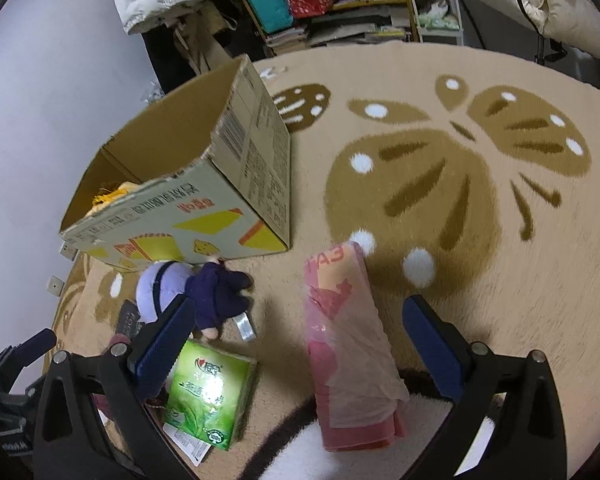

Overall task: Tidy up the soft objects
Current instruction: 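Grasp the pink plush with the left tool while the right tool grasps the pink wrapped item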

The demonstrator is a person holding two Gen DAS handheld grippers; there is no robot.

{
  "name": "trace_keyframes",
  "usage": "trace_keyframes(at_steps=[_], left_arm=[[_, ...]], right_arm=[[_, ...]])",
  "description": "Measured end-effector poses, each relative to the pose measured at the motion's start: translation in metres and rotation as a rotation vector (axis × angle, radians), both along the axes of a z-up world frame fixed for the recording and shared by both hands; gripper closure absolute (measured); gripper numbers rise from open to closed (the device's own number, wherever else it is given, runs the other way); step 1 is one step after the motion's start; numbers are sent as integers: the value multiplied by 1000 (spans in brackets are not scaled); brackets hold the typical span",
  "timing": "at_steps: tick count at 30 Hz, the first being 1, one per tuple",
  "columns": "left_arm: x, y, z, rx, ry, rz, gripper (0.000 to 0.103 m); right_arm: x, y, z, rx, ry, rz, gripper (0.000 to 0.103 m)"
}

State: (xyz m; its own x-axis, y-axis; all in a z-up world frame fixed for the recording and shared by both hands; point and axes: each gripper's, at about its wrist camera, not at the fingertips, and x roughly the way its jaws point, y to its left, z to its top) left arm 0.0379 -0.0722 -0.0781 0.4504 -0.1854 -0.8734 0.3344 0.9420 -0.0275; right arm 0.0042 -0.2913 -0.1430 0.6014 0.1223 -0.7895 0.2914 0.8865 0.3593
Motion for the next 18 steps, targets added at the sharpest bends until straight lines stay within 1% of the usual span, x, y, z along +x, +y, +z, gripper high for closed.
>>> trace_keyframes(at_steps=[4, 9, 13, 15, 18], left_arm=[[0, -9, -8, 11, 23, -23, 0], [1, -16, -18, 44, 46, -41, 0], [2, -20, -27, 67, 75, -51, 0], [3, -22, -31, 81, 88, -55, 0], [4, -24, -37, 101, 102, -49, 0]], right_arm=[[3, -2, -9, 12, 43, 0, 0], [8, -5, -21, 19, 104, -5, 0], [12, -5, -28, 14, 140, 5, 4], [15, -3, -32, 3, 163, 16, 10], [17, 1, -36, -30, 186, 29, 10]])
